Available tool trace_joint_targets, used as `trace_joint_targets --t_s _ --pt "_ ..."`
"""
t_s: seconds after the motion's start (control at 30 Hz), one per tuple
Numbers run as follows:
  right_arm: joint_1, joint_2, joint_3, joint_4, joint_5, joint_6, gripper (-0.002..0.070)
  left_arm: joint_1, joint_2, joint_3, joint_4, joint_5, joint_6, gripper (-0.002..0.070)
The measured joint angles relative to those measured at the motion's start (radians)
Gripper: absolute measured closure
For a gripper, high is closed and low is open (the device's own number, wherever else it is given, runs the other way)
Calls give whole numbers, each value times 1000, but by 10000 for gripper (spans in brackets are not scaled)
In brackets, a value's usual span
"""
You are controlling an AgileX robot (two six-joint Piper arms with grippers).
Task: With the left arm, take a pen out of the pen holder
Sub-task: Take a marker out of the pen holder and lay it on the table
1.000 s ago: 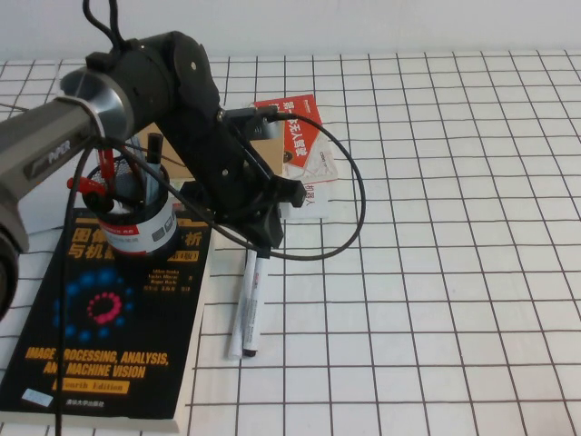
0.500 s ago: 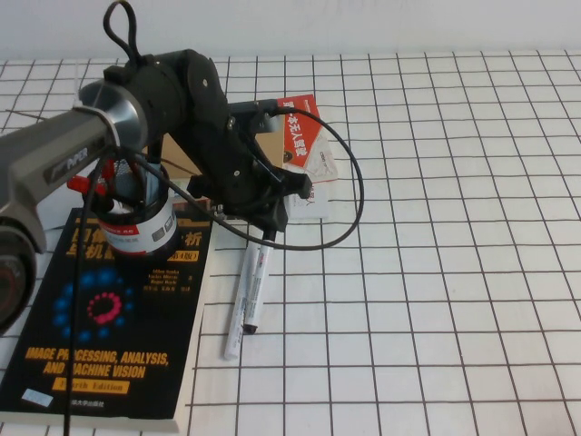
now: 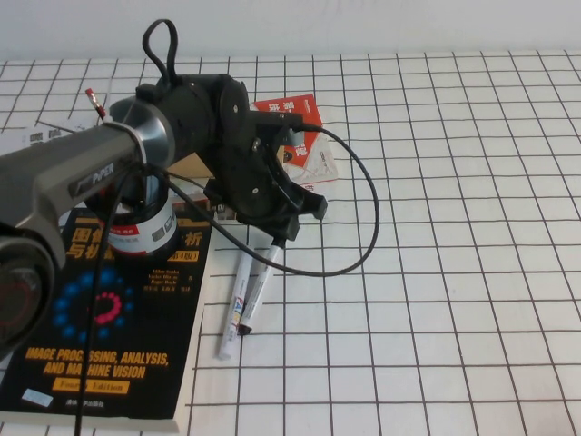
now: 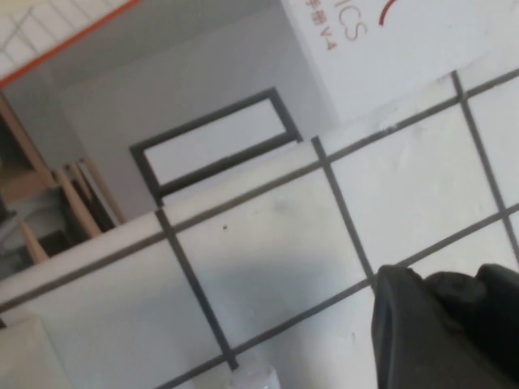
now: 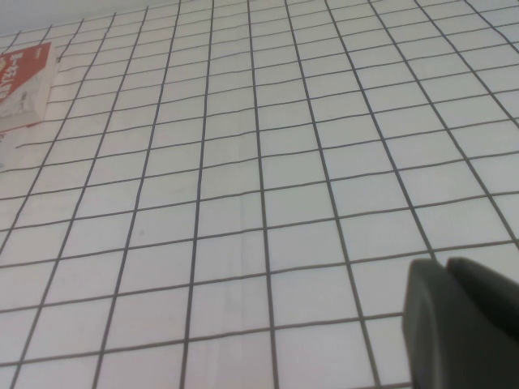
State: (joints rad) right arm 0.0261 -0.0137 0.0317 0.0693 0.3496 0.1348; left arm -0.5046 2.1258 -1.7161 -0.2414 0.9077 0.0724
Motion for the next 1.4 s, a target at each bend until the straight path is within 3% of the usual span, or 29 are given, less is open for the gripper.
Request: trace_joint_targets --t_s 0.5,0.87,0.97,1.17,1.4 --pt "0 0 0 0 0 0 692 11 -5 94 0 -82 0 542" --pt "0 0 0 0 0 0 693 54 -17 94 49 -37 -4 528" --pt "0 0 0 0 0 0 692 56 -17 94 51 -34 7 482" --pt "0 0 0 0 0 0 692 56 -31 94 61 -37 20 312" --pt "0 0 0 0 0 0 692 34 -149 98 162 -77 -1 281"
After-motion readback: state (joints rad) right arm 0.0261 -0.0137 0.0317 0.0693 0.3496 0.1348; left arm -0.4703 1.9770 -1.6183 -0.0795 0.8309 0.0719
